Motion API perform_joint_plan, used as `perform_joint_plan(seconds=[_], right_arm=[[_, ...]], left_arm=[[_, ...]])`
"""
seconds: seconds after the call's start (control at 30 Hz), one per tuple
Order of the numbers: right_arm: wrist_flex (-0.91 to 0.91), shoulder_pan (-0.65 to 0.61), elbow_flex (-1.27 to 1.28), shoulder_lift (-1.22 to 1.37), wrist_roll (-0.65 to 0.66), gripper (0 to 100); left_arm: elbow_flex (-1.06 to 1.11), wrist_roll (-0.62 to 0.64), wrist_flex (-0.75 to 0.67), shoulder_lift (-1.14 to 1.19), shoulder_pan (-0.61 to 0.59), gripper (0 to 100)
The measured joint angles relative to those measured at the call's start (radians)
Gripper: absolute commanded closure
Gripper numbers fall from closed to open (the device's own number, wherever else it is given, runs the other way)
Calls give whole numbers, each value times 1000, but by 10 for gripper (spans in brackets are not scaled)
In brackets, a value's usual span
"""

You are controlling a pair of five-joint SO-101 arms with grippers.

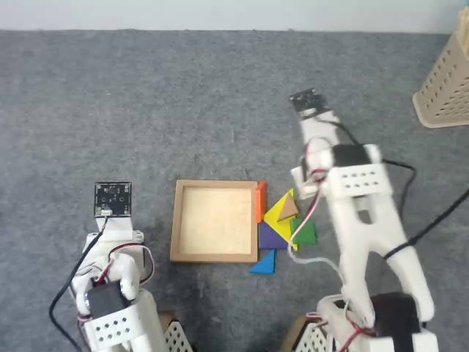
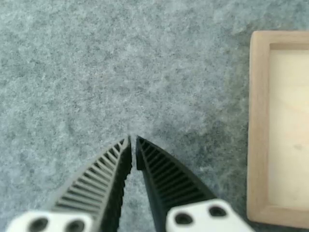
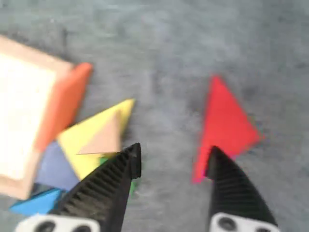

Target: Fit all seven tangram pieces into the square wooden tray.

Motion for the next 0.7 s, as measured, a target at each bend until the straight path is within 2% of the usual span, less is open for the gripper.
perform_joint_plan(seconds=[0.17,0.4,0.6,0.7], right_arm=[[2,150,-49,153,69,724],[-55,161,-75,367,98,723],[-60,241,-149,394,97,697],[-60,236,-161,394,97,683]], left_arm=[[0,0,0,0,0,987],[0,0,0,0,0,987],[0,0,0,0,0,987],[0,0,0,0,0,987]])
